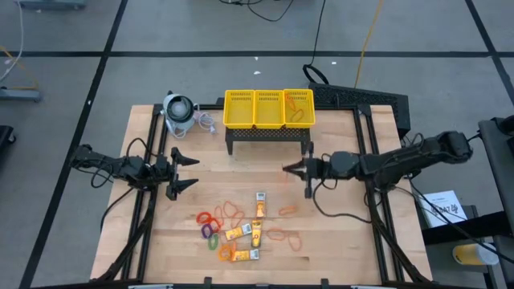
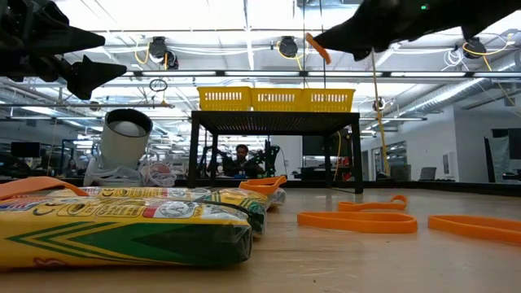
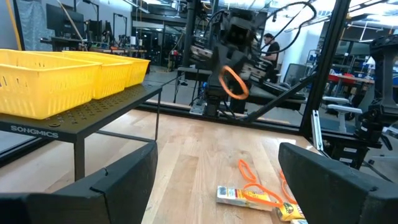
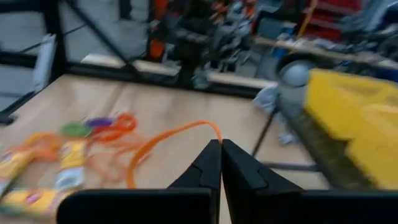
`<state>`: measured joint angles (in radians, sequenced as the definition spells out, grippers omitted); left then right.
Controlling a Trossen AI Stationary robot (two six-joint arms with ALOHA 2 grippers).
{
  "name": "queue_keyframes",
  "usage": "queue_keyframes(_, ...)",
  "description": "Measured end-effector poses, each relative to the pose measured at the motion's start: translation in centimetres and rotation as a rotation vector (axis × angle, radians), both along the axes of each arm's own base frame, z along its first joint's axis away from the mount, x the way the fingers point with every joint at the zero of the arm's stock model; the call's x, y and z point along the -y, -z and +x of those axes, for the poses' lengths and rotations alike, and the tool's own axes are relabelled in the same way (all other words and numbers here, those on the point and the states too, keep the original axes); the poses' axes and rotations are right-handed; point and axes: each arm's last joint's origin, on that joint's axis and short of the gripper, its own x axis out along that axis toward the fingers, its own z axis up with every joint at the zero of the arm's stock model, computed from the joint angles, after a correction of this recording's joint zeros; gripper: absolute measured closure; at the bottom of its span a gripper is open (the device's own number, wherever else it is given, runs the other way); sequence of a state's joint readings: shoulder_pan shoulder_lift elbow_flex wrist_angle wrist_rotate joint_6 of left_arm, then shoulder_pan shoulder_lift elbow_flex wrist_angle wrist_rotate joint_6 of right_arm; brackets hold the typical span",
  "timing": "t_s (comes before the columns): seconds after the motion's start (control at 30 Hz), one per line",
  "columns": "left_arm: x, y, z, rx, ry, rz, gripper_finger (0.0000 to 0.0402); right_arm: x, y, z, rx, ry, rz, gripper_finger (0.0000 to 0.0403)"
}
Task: Pick & Place Office Desk Supplies
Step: Put the orange rubber band into the right yellow bin on the shelf
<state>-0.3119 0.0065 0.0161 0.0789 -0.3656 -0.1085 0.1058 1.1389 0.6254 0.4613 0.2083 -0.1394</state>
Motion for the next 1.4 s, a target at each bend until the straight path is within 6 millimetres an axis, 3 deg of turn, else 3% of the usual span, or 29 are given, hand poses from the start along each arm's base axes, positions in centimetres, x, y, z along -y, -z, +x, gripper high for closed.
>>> queue_keyframes(0.4, 0.0, 0.0, 0.0, 0.0, 0.0, 0.0, 0.0062, 6.6, -2.7, -0.8, 0.231, 0.273, -0.038, 0.0403)
queue_keyframes(0.8, 0.0, 0.0, 0.0, 0.0, 0.0, 0.0, 0.0062, 12.5, -2.8, -3.2, 0.217, 0.548, -0.043, 0.0403)
queue_keyframes(1.0, 0.0, 0.0, 0.0, 0.0, 0.0, 0.0, 0.0062, 13.6, -2.2, -3.8, 0.166, 0.6, -0.011, 0.0403)
queue_keyframes(1.4, 0.0, 0.0, 0.0, 0.001, 0.0, 0.0, 0.0062, 14.0, -1.9, -4.0, 0.138, 0.62, -0.007, 0.0403)
